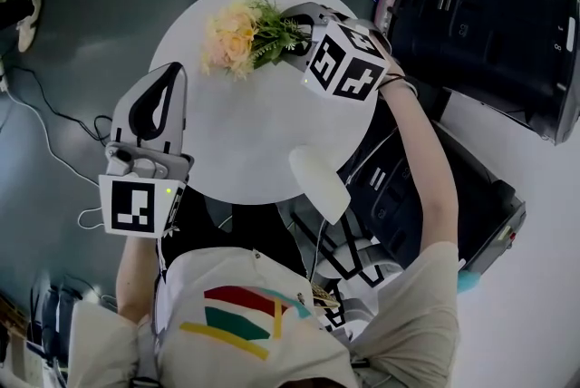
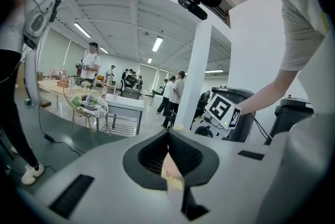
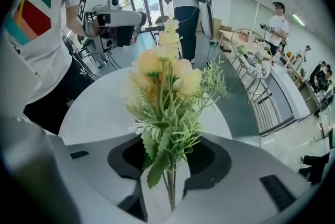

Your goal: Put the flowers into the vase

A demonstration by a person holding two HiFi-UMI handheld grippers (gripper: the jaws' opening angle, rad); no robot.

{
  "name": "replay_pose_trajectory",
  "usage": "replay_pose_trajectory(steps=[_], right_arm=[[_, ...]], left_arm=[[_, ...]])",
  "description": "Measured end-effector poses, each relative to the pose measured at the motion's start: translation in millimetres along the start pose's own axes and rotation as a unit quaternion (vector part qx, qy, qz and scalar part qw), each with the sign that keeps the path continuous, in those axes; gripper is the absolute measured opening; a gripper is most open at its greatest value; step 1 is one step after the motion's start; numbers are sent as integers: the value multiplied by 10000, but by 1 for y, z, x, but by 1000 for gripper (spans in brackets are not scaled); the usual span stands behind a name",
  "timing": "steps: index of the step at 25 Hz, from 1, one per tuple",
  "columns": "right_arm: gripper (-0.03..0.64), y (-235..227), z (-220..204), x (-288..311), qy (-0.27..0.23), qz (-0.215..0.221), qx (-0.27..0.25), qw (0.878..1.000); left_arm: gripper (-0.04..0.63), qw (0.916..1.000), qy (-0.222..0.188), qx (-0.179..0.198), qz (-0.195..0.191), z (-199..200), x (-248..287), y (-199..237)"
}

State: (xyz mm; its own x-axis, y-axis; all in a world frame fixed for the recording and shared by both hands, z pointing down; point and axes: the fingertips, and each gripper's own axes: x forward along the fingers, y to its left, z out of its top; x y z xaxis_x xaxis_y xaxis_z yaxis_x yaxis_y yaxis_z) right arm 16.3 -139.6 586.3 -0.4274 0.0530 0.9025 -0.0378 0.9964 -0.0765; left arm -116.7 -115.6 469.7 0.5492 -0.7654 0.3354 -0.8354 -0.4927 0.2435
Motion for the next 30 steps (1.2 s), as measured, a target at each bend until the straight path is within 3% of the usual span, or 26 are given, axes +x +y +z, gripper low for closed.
replay_pose_trajectory(steps=[9, 16, 20, 26, 28, 30], right_arm=[[178, 10, 18, -69, -626, -691, 264, 9953], [178, 29, 71, -183, -1990, -1541, 715, 9651], [178, 54, 97, -261, -2879, -2080, 521, 9333], [178, 113, 120, -353, -4308, -2370, 699, 8680], [178, 137, 112, -382, -4866, -2261, 794, 8401], [178, 160, 103, -412, -5568, -2007, 919, 8008]], left_arm=[[8, 9989, -393, 250, 1, 48, -19, -13], [8, 9941, -919, 567, -139, 114, -39, -39], [8, 9877, -1358, 732, -248, 160, -52, -74], [8, 9764, -1985, 815, -226, 210, -90, -109], [8, 9722, -2160, 880, -200, 221, -99, -129], [8, 9677, -2334, 928, -207, 229, -105, -152]])
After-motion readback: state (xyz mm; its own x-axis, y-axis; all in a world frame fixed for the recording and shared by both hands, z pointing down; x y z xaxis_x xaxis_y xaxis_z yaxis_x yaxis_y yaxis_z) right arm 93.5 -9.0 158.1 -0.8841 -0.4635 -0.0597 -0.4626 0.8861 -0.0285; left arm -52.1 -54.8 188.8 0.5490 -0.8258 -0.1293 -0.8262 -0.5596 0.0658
